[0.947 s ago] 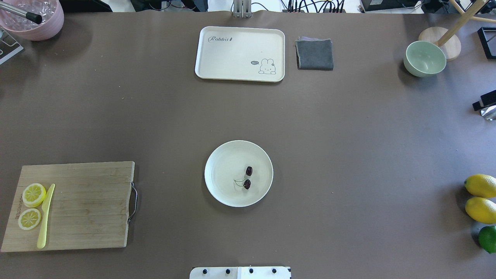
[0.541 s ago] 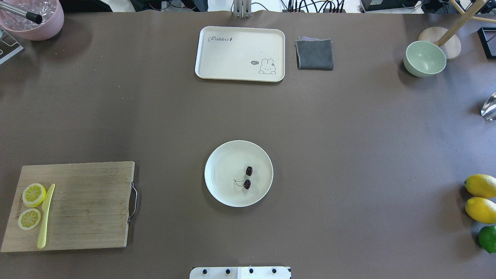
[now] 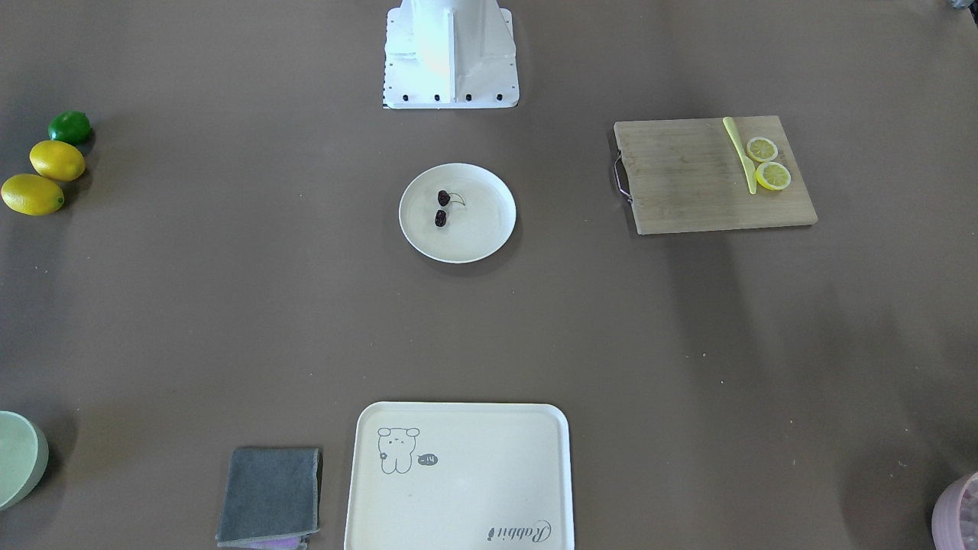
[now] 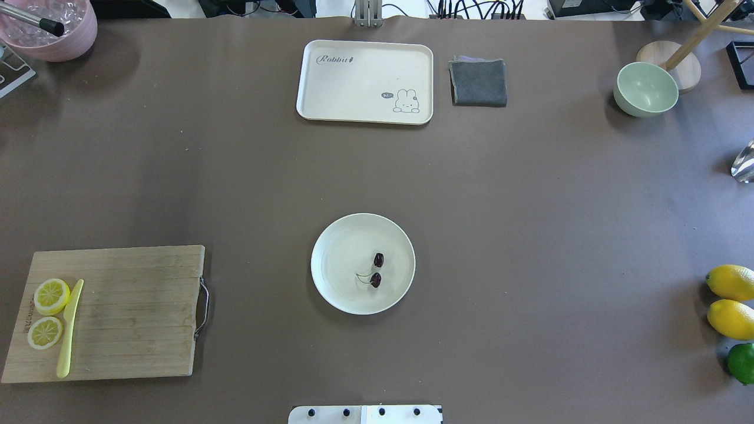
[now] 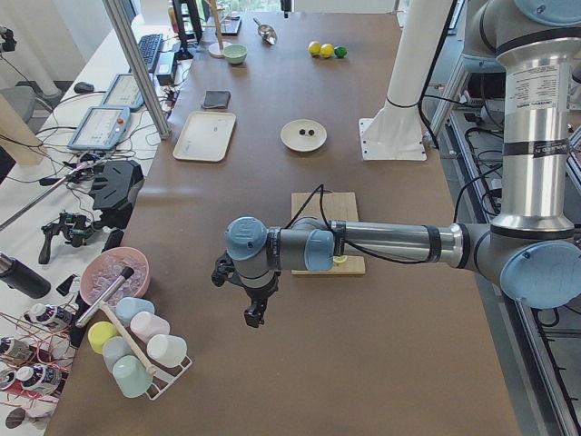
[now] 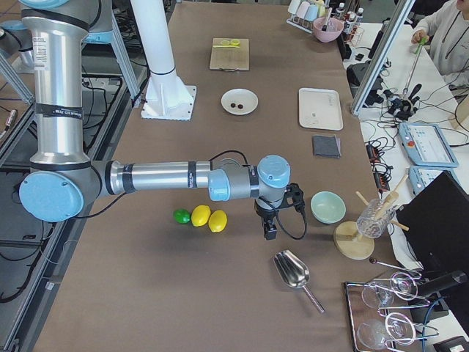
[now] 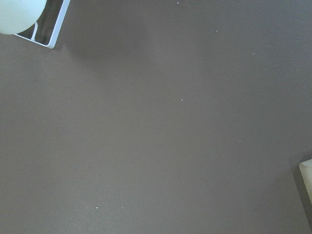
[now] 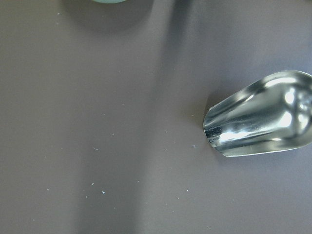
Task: Place red cherry on plate
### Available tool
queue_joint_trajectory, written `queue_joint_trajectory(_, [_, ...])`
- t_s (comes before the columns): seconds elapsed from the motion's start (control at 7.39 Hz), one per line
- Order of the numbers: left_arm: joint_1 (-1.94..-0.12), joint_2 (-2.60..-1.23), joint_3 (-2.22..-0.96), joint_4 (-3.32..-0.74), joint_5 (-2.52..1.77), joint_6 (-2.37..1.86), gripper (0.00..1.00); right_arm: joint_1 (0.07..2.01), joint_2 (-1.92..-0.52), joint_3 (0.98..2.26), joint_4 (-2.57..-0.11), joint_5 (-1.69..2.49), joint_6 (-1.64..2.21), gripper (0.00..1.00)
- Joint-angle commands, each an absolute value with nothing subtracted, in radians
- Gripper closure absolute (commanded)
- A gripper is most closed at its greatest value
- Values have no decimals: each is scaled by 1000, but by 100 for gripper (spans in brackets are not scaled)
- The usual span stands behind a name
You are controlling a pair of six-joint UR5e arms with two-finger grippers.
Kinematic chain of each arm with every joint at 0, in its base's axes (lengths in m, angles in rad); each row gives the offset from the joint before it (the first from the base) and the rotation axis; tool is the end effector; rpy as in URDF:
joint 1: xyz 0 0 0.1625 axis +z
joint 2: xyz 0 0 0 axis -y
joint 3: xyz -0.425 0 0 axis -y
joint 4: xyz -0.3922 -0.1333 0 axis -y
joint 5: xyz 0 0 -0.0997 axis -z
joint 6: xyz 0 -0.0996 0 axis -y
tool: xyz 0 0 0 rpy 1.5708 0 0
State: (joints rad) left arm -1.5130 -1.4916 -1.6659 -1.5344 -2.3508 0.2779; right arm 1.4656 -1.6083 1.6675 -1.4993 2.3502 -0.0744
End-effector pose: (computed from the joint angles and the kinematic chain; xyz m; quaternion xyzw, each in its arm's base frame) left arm -0.0368 -0.4596 0.6528 0.0323 0.3789 0.1507 0.9125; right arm 0.0122 -0.4876 0.6212 0.0546 -0.3800 -0.1075 0.9171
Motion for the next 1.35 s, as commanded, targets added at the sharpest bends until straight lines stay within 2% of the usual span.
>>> queue_joint_trajectory(0.0, [-1516, -1477, -1666, -1536, -2411, 272, 2, 1474, -1606, 1645, -1499, 2358, -94, 0])
queue_joint_trajectory(1.22, [-1519, -1477, -1657, -1537, -2434, 272, 2, 1500, -1594, 1655, -1500, 2410, -83, 0])
